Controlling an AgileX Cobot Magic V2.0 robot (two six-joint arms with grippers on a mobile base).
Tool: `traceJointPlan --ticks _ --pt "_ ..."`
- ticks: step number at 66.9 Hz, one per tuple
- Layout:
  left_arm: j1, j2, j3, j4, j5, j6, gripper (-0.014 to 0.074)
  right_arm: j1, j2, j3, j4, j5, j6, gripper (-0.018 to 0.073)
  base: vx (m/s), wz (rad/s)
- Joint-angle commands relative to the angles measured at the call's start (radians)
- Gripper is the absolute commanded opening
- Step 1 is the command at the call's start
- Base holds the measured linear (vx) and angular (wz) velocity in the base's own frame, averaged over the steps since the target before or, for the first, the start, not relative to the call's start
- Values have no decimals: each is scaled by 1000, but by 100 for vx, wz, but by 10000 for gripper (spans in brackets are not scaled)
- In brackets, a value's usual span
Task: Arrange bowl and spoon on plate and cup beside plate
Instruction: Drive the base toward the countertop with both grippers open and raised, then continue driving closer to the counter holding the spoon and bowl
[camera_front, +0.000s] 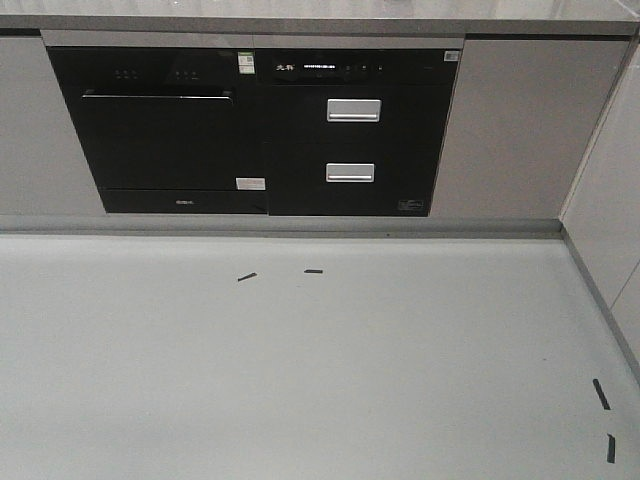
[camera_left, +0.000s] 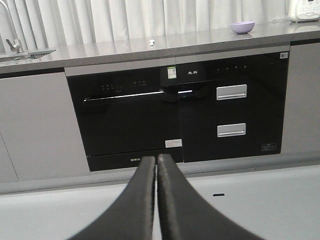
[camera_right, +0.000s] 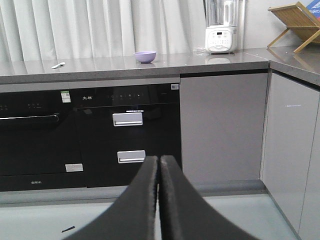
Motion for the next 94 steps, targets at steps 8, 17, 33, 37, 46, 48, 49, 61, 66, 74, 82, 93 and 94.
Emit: traceJointPlan --ticks 8,17,33,37,46,48,49,61,66,74,82,93,94 --pt "2 -3 -8 -1 -67 -6 -6 -1 -11 4 -4 -70 -2 -3 10 3" --pt "2 -3 -8 -1 -67 -6 -6 -1 -11 4 -4 -70 -2 -3 11 1" --pt "2 -3 -8 -1 -67 -6 -6 -1 -11 4 -4 -70 -2 -3 12 -4" --pt "2 -3 -8 -1 -67 -6 -6 -1 -11 4 -4 -70 -2 -3 14 -2" --pt "2 -3 -8 -1 -67 -6 -6 -1 -11 4 -4 -70 -2 -3 14 -1" --pt "2 -3 -8 -1 -67 -6 -6 -1 -11 4 -4 -70 -2 -3 14 0" --pt "2 -3 -8 -1 -67 -6 -6 -1 -11 4 -4 -70 -2 -3 15 0" --pt "2 -3 -8 -1 -67 -6 -6 -1 -11 4 -4 -70 -2 -3 16 0" --pt "2 -3 -8 -1 -67 -6 -6 -1 -11 4 -4 -70 -2 -3 17 0" --pt "2 -3 -8 -1 -67 -6 -6 -1 -11 4 -4 -70 -2 -3 16 -1" --pt "2 -3 -8 -1 -67 -6 -6 -1 -11 4 -4 -70 -2 -3 14 -4" --pt "2 -3 -8 -1 -67 -6 -6 -1 -11 4 -4 -70 -2 -3 12 -7" --pt "2 -3 -8 -1 -67 -6 -6 -1 -11 4 -4 -70 -2 -3 11 -6"
